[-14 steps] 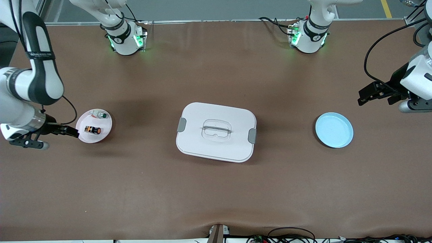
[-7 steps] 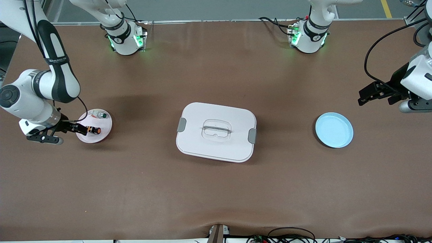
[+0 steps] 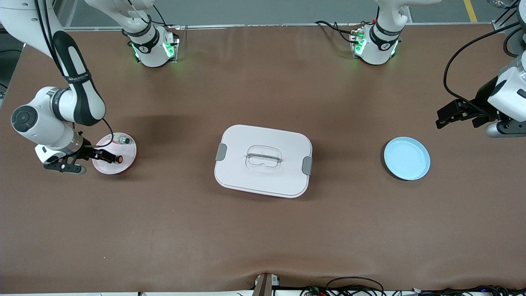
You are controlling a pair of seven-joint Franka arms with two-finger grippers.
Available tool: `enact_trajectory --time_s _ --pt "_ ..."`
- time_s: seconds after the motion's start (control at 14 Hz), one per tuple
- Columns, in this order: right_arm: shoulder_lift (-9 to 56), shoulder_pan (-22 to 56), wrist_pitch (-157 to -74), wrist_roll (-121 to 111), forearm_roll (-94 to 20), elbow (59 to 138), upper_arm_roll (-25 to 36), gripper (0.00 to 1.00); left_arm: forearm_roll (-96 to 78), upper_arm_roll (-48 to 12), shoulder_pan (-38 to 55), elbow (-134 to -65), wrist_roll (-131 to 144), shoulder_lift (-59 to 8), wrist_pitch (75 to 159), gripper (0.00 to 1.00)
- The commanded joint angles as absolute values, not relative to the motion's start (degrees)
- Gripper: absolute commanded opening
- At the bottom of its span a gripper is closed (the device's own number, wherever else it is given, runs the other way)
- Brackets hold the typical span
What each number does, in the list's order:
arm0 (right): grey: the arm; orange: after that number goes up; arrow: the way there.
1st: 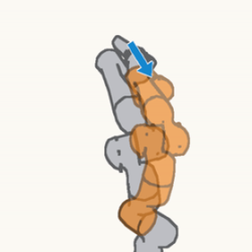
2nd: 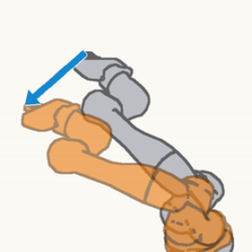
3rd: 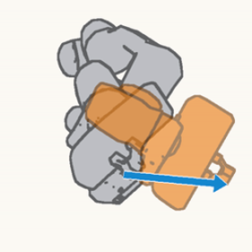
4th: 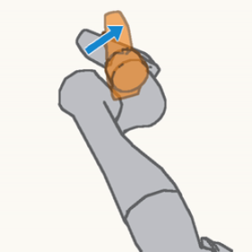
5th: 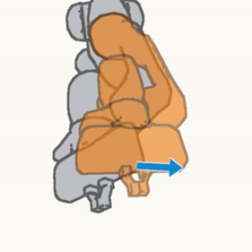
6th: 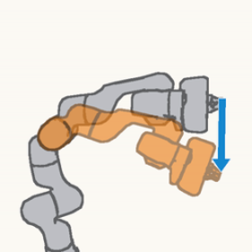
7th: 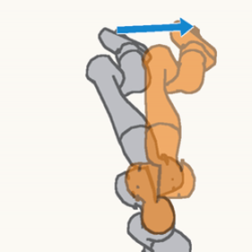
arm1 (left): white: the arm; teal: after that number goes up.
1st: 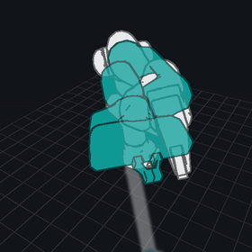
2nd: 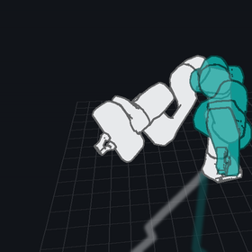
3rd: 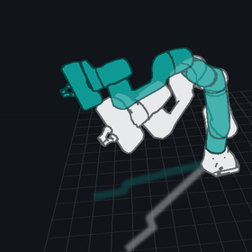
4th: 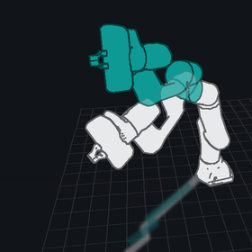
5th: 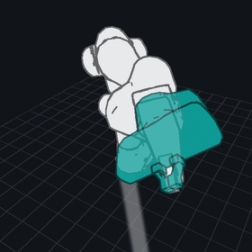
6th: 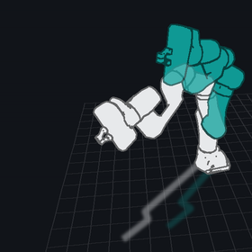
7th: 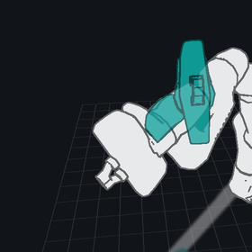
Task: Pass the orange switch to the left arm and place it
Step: 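Move the right gripper down over the orange switch on the pink plate, then close the right gripper on the orange switch and lift it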
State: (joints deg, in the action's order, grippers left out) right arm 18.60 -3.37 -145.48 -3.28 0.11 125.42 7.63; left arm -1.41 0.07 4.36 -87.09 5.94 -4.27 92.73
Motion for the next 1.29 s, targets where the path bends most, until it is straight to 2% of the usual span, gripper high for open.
enact_trajectory --time_s 0.0,1.21 --pt "20.1 -3.9 -146.9 -3.2 0.3 125.9 7.2 1.0 -1.1 0.1 4.2 -85.9 5.3 -4.7 91.8 1.0" --pt "23.8 -3.9 -147.1 -4.1 -2.8 126.7 6.8 1.0 -1.2 0.1 4.2 -86.0 5.3 -4.7 91.8 1.0"
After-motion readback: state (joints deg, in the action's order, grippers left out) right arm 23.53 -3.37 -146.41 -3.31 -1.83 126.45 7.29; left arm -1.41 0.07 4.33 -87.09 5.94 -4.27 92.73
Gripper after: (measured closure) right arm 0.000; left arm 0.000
